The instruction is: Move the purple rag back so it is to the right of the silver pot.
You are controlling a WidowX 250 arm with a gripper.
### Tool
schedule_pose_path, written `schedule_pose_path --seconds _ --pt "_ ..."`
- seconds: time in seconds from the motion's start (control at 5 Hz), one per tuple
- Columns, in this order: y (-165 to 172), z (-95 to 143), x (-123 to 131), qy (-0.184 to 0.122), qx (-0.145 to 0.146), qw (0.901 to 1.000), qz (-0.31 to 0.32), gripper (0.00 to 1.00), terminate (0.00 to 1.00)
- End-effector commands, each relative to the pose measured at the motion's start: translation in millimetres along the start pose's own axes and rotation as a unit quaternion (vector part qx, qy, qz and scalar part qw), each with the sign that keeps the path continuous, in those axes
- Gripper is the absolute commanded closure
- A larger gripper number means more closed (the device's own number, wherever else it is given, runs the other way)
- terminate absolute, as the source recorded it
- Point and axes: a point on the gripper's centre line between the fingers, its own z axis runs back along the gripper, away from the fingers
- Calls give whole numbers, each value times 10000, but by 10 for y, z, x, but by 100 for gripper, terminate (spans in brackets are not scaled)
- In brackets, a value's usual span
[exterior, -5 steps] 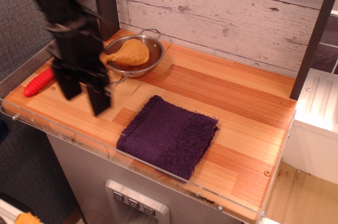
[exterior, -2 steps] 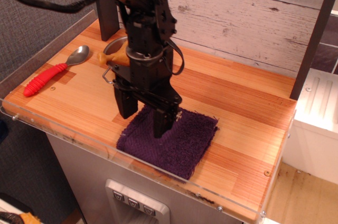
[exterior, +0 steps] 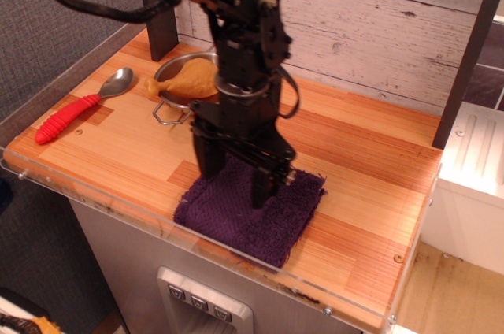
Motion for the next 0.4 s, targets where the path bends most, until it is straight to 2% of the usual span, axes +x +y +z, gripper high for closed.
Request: schedule_pose_path --seconds 0.0,0.2 --pt "-126 68 43 -357 -4 9994 22 0 0" --pt "-131 -27 -9 -381 106 9992 49 0 0"
